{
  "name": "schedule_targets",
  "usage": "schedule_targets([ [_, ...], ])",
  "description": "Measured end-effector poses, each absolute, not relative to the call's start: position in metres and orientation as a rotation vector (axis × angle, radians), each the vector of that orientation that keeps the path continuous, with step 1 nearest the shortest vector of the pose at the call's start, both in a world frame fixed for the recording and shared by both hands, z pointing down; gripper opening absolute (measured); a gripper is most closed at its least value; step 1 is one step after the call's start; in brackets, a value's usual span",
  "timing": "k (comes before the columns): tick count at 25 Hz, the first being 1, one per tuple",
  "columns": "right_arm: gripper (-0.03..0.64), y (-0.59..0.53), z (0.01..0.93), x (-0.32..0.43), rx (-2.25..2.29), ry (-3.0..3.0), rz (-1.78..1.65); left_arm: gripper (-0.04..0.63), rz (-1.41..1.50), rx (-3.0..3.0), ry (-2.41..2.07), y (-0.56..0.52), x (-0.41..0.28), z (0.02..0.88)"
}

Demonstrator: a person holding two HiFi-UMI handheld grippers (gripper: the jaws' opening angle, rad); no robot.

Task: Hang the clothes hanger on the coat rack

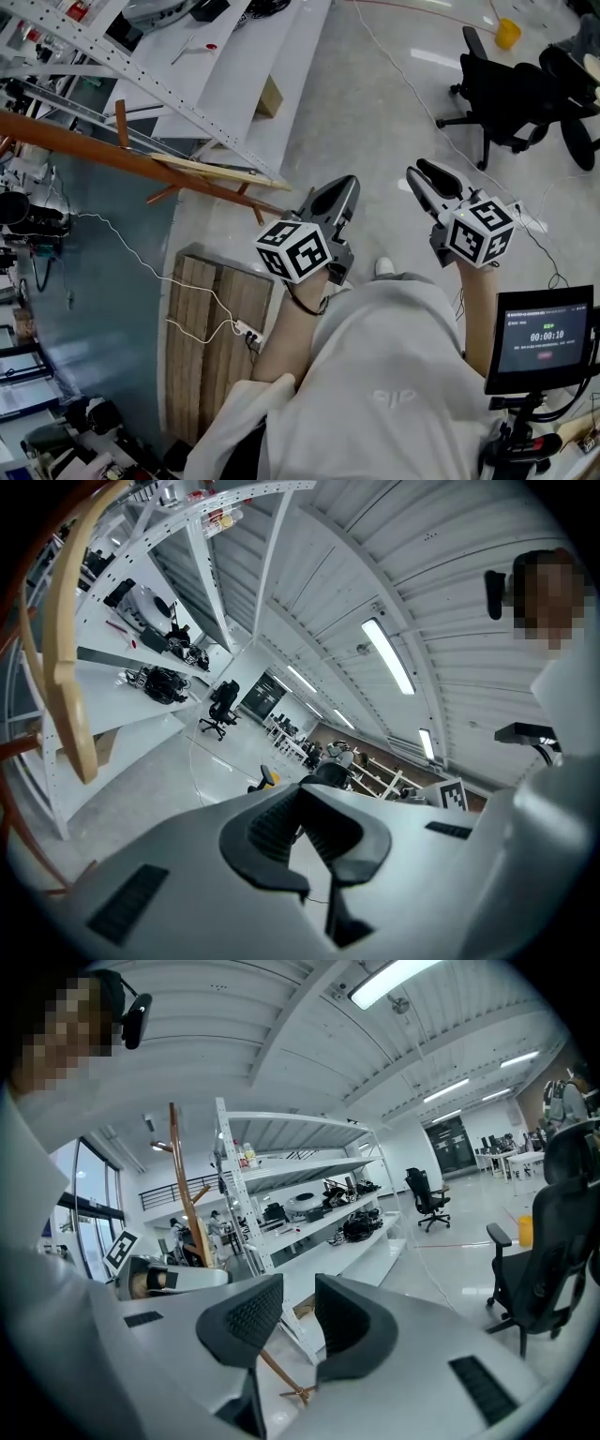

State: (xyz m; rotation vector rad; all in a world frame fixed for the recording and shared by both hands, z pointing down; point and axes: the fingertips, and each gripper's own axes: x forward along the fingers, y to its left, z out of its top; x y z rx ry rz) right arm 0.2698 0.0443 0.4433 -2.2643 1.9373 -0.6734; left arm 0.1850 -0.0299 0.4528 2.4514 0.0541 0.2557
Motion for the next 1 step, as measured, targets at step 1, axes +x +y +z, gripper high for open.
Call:
schedule_targets([
  [1, 0.118, 0.0437, 0.4434, 0.2689, -2.262, 1.94, -0.675, 0.006, 0.255, 2.45, 0.055, -0.0299, 0.1845, 0.4526],
])
